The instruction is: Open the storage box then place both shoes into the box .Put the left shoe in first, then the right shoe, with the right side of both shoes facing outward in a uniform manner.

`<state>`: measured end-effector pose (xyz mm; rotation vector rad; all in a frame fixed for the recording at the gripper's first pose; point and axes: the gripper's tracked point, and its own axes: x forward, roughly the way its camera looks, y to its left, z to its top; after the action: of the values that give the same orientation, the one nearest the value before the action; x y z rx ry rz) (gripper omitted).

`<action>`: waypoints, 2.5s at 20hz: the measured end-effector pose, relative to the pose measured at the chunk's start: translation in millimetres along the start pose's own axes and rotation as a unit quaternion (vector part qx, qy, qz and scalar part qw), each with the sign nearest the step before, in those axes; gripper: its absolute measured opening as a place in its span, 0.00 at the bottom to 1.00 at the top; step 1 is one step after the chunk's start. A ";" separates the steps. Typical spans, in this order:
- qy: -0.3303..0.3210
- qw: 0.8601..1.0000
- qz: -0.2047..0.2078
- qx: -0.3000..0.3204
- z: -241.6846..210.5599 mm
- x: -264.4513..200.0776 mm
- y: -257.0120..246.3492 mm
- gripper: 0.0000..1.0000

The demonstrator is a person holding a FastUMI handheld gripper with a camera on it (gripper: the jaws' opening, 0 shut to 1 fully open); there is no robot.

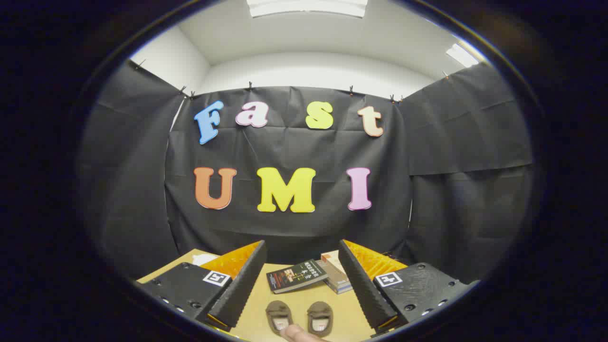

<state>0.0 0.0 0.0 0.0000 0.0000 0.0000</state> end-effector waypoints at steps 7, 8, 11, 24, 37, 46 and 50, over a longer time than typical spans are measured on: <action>0.028 0.999 0.031 0.006 -10.3 16.5 -3.3 0.95; 0.034 0.999 0.033 0.008 -14.6 19.6 -5.6 0.95; 0.039 0.998 0.042 0.005 -18.8 24.7 -9.9 0.95; 0.129 0.987 0.097 0.014 -92.7 67.3 25.5 0.94; 0.336 0.918 0.207 0.043 -213.7 118.7 173.5 0.96; 0.484 0.840 0.232 0.075 -284.4 96.9 227.3 0.96; 0.502 0.830 0.228 0.090 -298.8 99.1 237.1 0.96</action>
<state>99.1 237.1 -298.8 0.1900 1.0646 0.4830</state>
